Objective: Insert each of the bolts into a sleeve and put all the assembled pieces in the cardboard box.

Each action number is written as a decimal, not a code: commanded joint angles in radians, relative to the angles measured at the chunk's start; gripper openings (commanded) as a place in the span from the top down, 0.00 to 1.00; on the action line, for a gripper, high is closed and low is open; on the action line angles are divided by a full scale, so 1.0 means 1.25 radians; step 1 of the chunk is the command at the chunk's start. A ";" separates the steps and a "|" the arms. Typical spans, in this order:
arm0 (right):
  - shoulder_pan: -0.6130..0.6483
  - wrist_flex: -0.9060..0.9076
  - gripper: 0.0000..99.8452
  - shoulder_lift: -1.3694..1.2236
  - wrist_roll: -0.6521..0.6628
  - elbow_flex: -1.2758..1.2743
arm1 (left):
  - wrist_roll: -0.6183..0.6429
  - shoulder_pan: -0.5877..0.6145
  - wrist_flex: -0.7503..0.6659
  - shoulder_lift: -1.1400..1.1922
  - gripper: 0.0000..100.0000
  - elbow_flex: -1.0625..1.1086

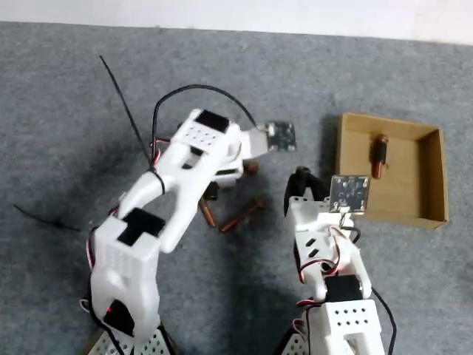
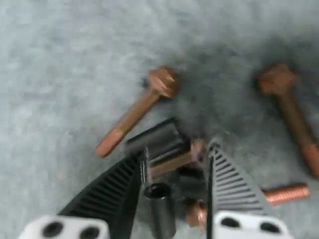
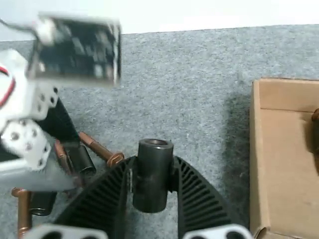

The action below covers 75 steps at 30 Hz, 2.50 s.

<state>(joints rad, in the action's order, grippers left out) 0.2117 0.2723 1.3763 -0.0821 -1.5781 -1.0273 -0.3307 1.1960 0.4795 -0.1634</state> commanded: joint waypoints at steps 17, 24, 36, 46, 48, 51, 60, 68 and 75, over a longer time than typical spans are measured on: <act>-0.006 -0.028 0.99 0.015 0.005 0.007 | -0.059 -0.039 0.314 0.253 0.80 -0.603; -0.006 -0.030 0.99 0.018 0.006 -0.012 | -0.128 -0.068 0.320 0.257 0.80 -0.628; -0.006 -0.031 0.99 0.018 0.007 -0.012 | -0.161 -0.075 0.241 0.400 0.80 -0.635; -0.006 -0.031 0.99 0.018 0.009 -0.015 | -0.162 -0.048 0.244 0.524 0.80 -0.738; -0.006 -0.031 0.99 0.018 0.009 -0.015 | -0.160 -0.045 0.248 0.541 0.81 -0.759; -0.006 -0.031 0.99 0.018 0.009 -0.015 | -0.158 -0.035 0.279 0.548 0.81 -0.789; -0.006 -0.031 0.99 0.018 0.009 -0.015 | -0.158 -0.018 0.298 0.551 0.91 -0.798; -0.006 -0.031 0.99 0.018 0.009 -0.015 | -0.157 -0.018 0.307 0.553 1.00 -0.796; -0.006 -0.031 0.99 0.018 0.010 -0.015 | -0.091 -0.025 0.309 0.543 1.00 -0.811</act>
<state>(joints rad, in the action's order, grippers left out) 0.2117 0.2723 1.3809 -0.0821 -1.6088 -1.1976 -0.3736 1.5873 1.1699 -1.1546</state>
